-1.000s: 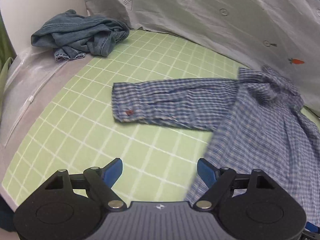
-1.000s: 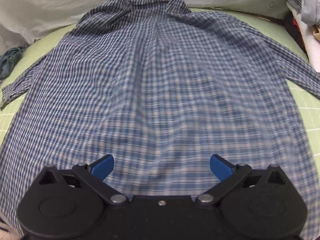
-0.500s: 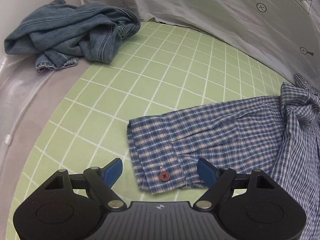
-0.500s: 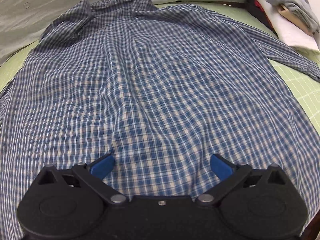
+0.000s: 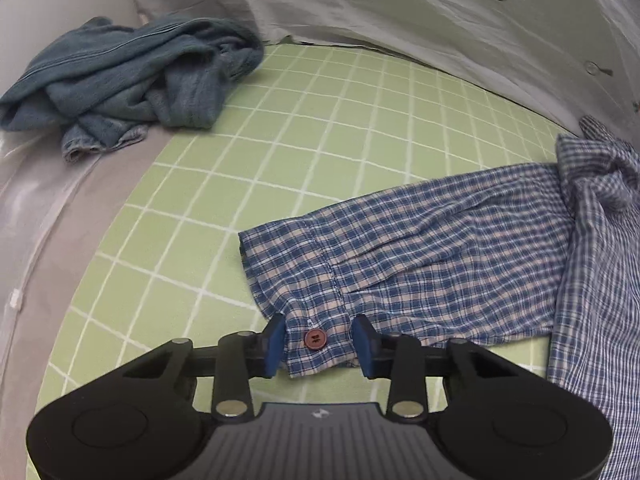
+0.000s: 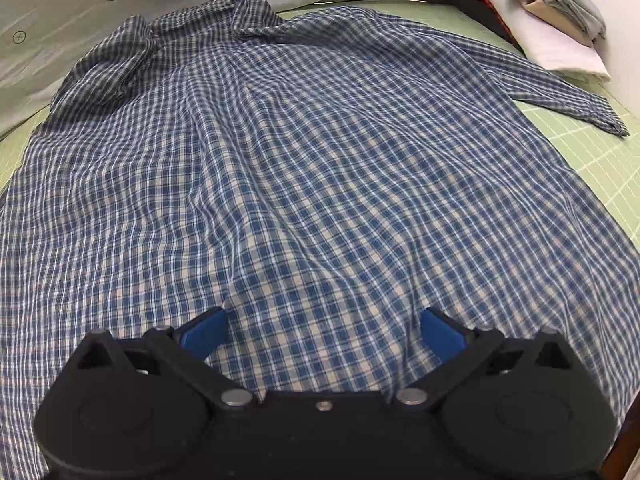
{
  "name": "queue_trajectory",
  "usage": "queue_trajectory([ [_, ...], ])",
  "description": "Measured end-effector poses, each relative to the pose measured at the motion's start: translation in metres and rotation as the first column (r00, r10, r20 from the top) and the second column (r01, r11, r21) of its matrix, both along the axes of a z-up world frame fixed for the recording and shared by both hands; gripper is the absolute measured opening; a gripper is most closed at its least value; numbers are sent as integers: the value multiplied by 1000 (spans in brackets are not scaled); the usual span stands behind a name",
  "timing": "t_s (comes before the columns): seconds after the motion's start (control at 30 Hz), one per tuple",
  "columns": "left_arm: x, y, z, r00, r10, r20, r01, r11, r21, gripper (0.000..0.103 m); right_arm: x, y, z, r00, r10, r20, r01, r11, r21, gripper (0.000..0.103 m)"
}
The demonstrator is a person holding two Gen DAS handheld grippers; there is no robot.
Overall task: Fold clothes
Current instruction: 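Grasp the sleeve cuff with the left gripper and pull it outward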
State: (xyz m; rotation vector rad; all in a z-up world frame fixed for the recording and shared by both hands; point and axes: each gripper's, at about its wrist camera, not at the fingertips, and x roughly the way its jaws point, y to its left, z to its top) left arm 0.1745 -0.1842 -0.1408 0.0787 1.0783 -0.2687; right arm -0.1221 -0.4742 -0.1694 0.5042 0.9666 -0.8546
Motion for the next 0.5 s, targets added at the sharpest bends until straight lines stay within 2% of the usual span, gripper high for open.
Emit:
queue_trajectory([
  [0.2, 6, 52, 0, 992, 122, 19, -123, 990, 69, 38, 0, 0, 1, 1000, 7, -5, -7, 1000, 6, 103],
  [0.33, 11, 91, -1, 976, 211, 48, -215, 966, 140, 38, 1, 0, 0, 1000, 11, -2, -11, 1000, 2, 103],
  [0.5, 14, 124, 0, 956, 292, 34, -294, 948, 125, 38, -1, -1, 0, 1000, 21, 2, -21, 1000, -3, 103],
])
